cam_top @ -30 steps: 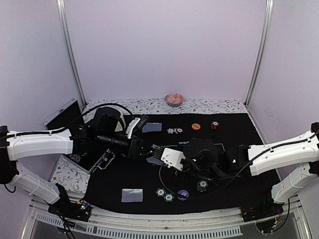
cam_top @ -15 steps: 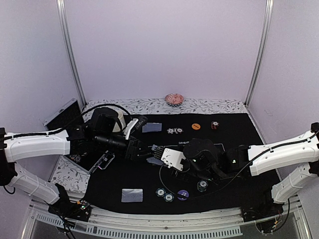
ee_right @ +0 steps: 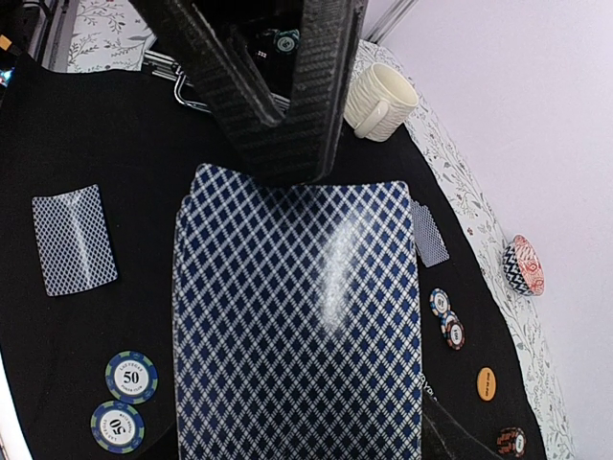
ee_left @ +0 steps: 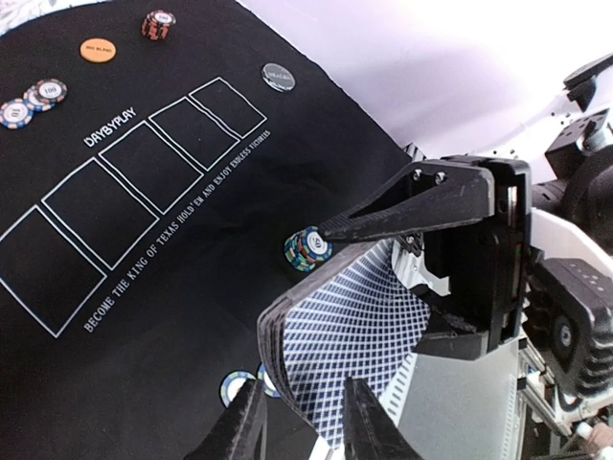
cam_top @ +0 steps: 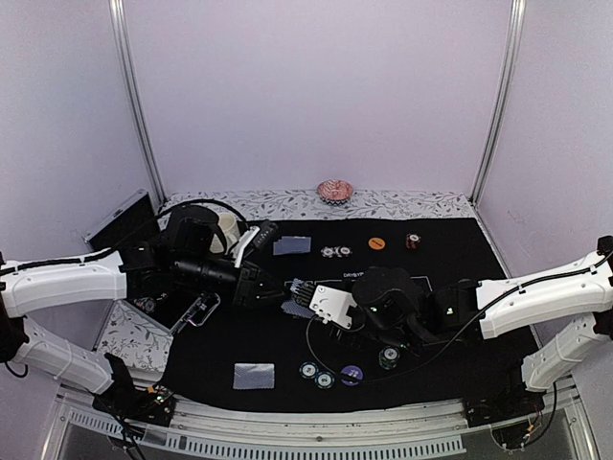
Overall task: Distribute texas hold em gaming equipment
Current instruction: Pick up the poker card from the face-down deck piles.
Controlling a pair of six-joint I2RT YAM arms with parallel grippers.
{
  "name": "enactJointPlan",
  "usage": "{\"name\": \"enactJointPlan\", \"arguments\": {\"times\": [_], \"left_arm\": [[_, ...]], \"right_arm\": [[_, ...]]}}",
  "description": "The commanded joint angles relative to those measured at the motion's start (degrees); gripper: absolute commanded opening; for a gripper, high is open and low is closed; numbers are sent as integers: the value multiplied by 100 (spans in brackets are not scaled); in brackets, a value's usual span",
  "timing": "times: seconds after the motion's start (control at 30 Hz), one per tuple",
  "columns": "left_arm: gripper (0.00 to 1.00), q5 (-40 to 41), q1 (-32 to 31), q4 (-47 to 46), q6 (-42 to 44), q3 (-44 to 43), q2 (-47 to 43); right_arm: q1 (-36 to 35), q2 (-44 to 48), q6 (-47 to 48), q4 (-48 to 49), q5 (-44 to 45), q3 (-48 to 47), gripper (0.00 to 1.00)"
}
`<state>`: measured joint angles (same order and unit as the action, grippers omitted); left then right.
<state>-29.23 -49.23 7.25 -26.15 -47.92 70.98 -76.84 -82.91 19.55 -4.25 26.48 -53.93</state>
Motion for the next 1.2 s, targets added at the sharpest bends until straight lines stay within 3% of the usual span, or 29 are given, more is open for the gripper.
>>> {"name": "enactJointPlan", "arguments": {"times": [0.0,0.2,0.5,1.17], "left_arm": [[26,-216,52,-52,-8,42,130],[24,-296,49,-61,22,3,295],[0,-215,61,77,57,-20,114],[0,-348,187,42,-8,127,-364]], "right_arm": [[-24,47,22,172,94,49,56],[-24,55,18,179,99,52,56],[-3,62,15,174,119,104,56],[170,342,-144,219,110,401,56]]}}
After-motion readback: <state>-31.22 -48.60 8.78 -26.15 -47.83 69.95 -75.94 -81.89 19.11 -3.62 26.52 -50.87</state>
